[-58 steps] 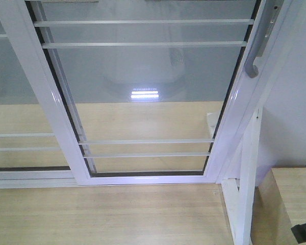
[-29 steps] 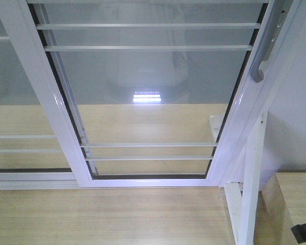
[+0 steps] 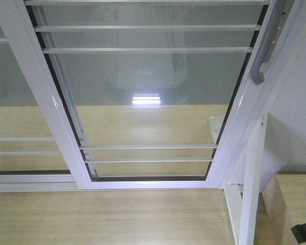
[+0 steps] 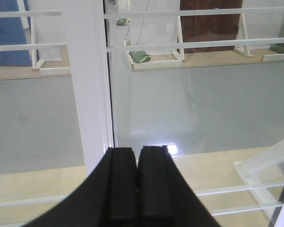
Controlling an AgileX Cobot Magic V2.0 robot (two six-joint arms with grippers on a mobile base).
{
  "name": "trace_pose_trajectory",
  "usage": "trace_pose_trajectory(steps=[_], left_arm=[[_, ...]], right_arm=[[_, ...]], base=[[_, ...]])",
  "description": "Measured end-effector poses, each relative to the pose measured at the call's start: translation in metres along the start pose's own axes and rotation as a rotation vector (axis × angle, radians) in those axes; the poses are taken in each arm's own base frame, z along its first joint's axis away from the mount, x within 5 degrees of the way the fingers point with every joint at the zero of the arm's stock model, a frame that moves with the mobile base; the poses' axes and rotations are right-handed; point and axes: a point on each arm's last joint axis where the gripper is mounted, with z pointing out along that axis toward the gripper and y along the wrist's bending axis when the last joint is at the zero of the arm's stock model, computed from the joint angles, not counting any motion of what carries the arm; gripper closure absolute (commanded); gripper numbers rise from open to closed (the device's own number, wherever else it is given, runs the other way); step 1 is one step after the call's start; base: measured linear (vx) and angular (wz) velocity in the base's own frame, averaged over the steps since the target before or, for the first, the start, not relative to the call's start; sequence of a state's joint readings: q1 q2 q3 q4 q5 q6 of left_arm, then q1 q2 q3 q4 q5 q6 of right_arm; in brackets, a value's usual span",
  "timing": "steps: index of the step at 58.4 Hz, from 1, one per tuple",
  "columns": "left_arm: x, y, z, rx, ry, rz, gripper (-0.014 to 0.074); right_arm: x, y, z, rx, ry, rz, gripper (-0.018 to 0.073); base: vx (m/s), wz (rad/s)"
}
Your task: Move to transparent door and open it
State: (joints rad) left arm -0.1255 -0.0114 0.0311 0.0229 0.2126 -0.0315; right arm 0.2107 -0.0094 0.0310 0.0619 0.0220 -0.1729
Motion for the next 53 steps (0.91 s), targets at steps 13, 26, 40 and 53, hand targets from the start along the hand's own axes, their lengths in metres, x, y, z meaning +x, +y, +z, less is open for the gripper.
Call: trace_pose_trajectory(steps=[13,26,40,53], left_arm=[[0.0005,-0.0001,0.0001,0.002,0.003,0.0,0.0602],[0.0004,-0.0001,0.0001,0.002,0.002,0.0,0.0602],[0.0004,-0.0001,0.0001,0.002,0.002,0.0,0.0602],[0.0004,-0.0001,0.0001,0.002,0.002,0.0,0.0602]], right_arm=[[0.0006,0.0001,0.0,0.0,0.003,0.0,0.0565],[0.0013,0.0002,0.0,-0.002,0.01,0.0,0.0565],[0.0015,0.0002,0.0,-0.002,0.013,0.0,0.0565],[0.0019,0.0003,0.0,-0.003,0.017,0.0,0.0565]], base=[[0.05,0.0],[-0.01,-0.01],[0.0,0.0],[0.0,0.0]])
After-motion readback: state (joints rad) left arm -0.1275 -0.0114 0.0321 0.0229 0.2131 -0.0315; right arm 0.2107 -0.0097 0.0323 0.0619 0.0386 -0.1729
